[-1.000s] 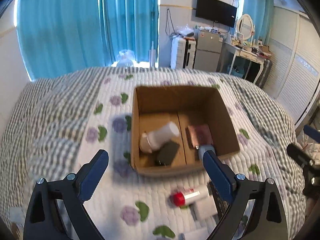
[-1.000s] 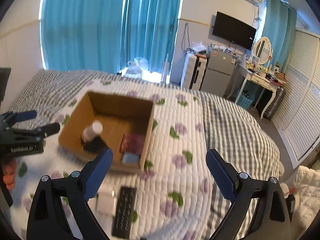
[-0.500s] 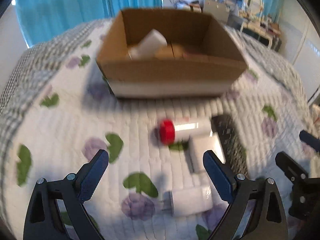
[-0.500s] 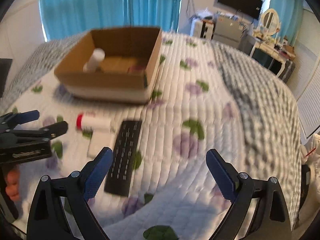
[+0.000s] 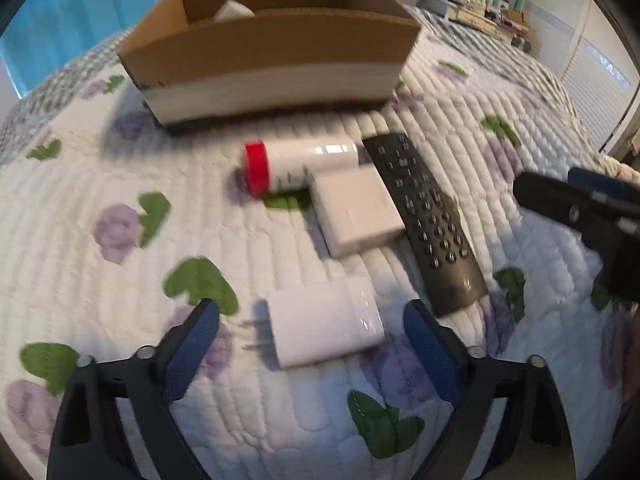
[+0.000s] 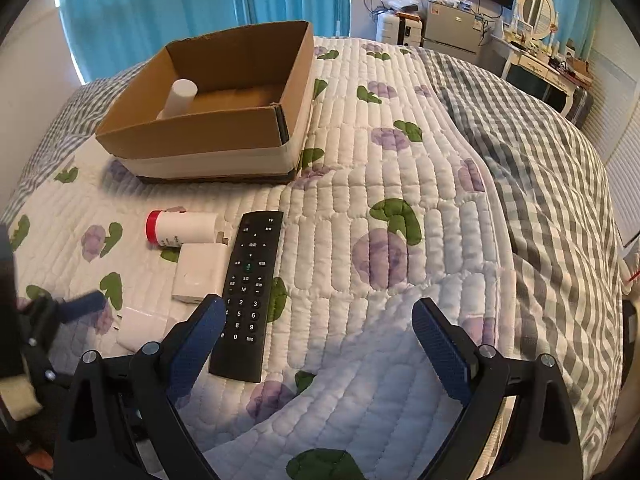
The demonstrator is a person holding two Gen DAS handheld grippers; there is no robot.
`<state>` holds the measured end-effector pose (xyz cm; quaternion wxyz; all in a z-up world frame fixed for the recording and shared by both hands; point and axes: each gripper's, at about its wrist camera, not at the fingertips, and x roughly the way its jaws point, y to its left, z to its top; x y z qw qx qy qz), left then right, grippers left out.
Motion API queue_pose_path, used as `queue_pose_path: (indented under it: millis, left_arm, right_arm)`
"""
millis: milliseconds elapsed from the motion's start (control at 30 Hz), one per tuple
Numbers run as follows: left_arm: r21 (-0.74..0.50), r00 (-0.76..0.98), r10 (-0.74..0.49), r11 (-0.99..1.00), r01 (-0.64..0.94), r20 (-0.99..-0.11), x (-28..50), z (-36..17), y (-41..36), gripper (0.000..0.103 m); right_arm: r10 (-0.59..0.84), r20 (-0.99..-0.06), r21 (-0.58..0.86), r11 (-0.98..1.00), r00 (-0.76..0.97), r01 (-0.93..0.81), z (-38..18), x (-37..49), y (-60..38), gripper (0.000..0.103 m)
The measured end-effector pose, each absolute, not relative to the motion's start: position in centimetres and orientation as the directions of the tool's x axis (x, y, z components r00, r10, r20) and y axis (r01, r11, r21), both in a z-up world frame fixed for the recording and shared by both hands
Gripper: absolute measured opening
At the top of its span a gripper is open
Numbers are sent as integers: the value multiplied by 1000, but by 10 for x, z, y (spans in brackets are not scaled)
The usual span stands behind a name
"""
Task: Organize rigid objects
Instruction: 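Grasp the white plug charger with the left tool while the right tool grasps the black remote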
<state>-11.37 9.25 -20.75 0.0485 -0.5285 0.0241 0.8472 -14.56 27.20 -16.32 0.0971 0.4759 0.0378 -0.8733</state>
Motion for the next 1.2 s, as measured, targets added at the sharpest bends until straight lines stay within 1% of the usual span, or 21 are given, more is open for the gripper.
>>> queue_pose_path:
  millis: [33, 100, 200, 267, 333, 433, 533, 567, 600, 667, 700, 733, 833, 867, 933, 967, 1000, 1200]
  left_arm:
    - [2, -433, 47, -994, -112, -900, -114, -210, 94, 83]
    - [27, -426, 25, -993, -116, -904, -115, -215, 96, 73]
    - [17, -421, 37, -992, -123, -906, -116, -213, 94, 72]
    - [49, -439, 8, -992, -118, -899, -120, -203, 90, 72]
    - [95, -488, -41, -992, -87, -872, -127, -186, 78, 72]
    - [85, -521, -57, -996, -29, -851, -140, -164, 55, 72]
    - [84, -540, -92, -996, 39, -836, -153, -153, 33, 72]
    - [81, -541, -100, -995, 59, -835, -155, -153, 26, 72]
    - [74, -539, -101, -995, 72, -836, -156, -153, 23, 72]
    - [54, -531, -92, -995, 87, -842, -157, -155, 18, 72]
    - [51, -527, -89, -995, 88, -845, -157, -157, 16, 72]
    - [53, -524, -90, -995, 85, -847, -156, -158, 14, 72]
    - [58, -515, -89, -995, 76, -852, -163, -162, 17, 72]
    - [53, -513, -83, -996, 73, -855, -163, -162, 19, 72]
    - [45, -511, -72, -997, 64, -857, -163, -163, 25, 72]
    - [43, -513, -67, -997, 59, -856, -163, -163, 25, 72]
    - [44, -517, -65, -998, 52, -854, -162, -161, 26, 72]
    - [45, -538, -52, -999, 27, -841, -160, -147, 27, 72]
  right_arm:
    - [-131, -840, 23, -978, -527, 206, -164, -146, 271, 95]
    - [-126, -844, 18, -978, -521, 207, -165, -146, 270, 95]
    - [-120, -850, 15, -979, -512, 204, -167, -148, 270, 95]
    - [-122, -854, 16, -978, -506, 209, -168, -150, 269, 95]
    - [-127, -857, 21, -977, -499, 213, -169, -152, 268, 95]
    - [-141, -863, 30, -973, -484, 231, -171, -158, 262, 95]
    - [-139, -884, 17, -964, -446, 266, -181, -166, 246, 94]
    - [-135, -897, 11, -959, -421, 284, -186, -169, 239, 91]
    - [-133, -907, 8, -954, -399, 301, -192, -172, 233, 84]
    - [-126, -929, 6, -945, -348, 327, -206, -178, 222, 76]
    - [-126, -934, 9, -944, -334, 331, -210, -180, 219, 68]
    - [-128, -941, 19, -944, -314, 330, -216, -184, 217, 65]
    - [-163, -948, 72, -946, -273, 315, -226, -195, 217, 61]
    - [-163, -949, 74, -948, -271, 310, -227, -197, 217, 57]
    - [-164, -947, 74, -948, -277, 310, -227, -198, 216, 46]
    - [-156, -945, 61, -948, -288, 313, -225, -197, 215, 38]
    - [-144, -942, 44, -949, -305, 313, -223, -195, 215, 38]
    - [-194, -893, 60, -945, -407, 321, -191, -180, 222, 37]
